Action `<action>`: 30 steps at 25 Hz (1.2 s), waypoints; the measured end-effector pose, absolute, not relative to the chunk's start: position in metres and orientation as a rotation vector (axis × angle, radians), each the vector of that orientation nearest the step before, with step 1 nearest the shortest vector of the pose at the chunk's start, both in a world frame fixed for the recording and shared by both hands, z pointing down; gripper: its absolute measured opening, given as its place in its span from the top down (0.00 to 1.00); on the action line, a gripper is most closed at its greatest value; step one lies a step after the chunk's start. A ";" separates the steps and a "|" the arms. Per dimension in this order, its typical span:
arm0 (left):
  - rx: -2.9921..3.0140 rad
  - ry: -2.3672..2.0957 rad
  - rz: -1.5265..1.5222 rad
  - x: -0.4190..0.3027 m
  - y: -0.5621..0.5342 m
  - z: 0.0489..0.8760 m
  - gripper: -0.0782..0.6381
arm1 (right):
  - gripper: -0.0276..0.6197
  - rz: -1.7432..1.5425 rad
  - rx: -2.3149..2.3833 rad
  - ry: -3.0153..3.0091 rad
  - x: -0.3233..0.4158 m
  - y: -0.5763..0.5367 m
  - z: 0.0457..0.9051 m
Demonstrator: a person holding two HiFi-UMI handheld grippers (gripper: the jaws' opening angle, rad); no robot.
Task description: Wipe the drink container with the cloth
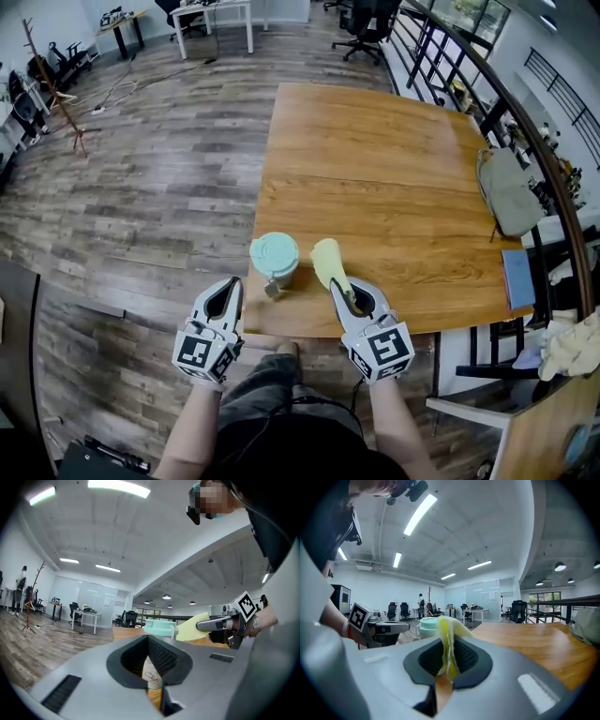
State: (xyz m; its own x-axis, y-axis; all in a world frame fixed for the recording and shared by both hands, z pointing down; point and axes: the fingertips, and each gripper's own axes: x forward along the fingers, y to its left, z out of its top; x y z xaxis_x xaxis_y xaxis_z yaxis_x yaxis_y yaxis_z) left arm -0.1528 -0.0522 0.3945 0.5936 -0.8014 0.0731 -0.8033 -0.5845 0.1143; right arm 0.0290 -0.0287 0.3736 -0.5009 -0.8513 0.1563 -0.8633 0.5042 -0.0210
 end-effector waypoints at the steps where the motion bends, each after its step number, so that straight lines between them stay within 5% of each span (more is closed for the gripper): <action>1: 2.689 -1.375 0.012 -0.153 -0.051 0.388 0.90 | 0.92 0.137 1.515 -2.617 0.029 -0.026 0.369; 30: 2.708 -1.394 -0.199 -0.120 0.040 0.319 0.90 | 0.92 -0.136 1.661 -2.629 0.046 0.123 0.291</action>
State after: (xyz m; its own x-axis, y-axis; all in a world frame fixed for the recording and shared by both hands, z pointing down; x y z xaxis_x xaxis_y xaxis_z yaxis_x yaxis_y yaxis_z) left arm -0.1198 0.0401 0.3191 0.5752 -0.8146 -0.0743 -0.8029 -0.5797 0.1390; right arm 0.0460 0.1229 0.2910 -0.4303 -0.9024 -0.0221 -0.8999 0.4269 0.0896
